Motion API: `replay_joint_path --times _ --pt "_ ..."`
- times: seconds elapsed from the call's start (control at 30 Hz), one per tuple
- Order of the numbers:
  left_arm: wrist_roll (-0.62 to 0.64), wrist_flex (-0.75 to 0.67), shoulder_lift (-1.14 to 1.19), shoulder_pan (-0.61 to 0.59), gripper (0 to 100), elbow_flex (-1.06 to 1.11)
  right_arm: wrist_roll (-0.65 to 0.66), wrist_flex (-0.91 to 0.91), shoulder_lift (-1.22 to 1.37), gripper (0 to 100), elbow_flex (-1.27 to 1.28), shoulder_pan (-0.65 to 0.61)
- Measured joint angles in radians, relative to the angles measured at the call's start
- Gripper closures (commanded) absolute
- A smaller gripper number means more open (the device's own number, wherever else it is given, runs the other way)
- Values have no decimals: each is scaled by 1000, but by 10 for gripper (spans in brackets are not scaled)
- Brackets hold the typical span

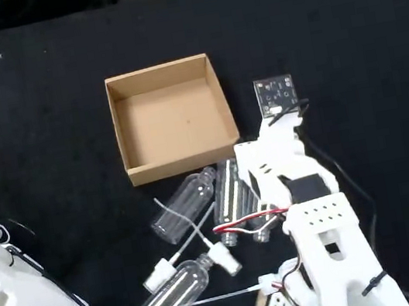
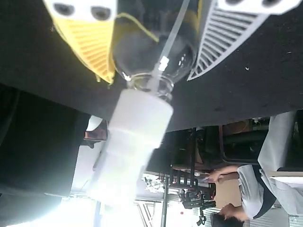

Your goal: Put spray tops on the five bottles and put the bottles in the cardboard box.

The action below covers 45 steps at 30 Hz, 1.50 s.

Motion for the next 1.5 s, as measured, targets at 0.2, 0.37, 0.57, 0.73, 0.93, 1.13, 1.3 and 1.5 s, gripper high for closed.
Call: replay_joint_path --times 0.2,0.37,0.57,0.73,0.93,1.13,1.3,1.5 --pt "0 0 0 0 971 0 0 0 0 976 0 0" --pt "0 -3 -121 48 971 83 0 0 0 976 0 0" --pt "0 242 -516 192 971 206 0 0 0 976 0 0" --pt "0 647 -910 347 971 206 0 0 0 976 0 0" --pt "0 1007 -1200 601 971 169 0 -44 0 894 0 0" --pt "0 1056 -1231 786 970 129 0 -63 0 856 0 0" --pt "0 1056 -1231 890 970 121 -6 -63 72 853 -44 0" --pt "0 1056 -1154 968 970 52 -6 -63 336 853 -203 0"
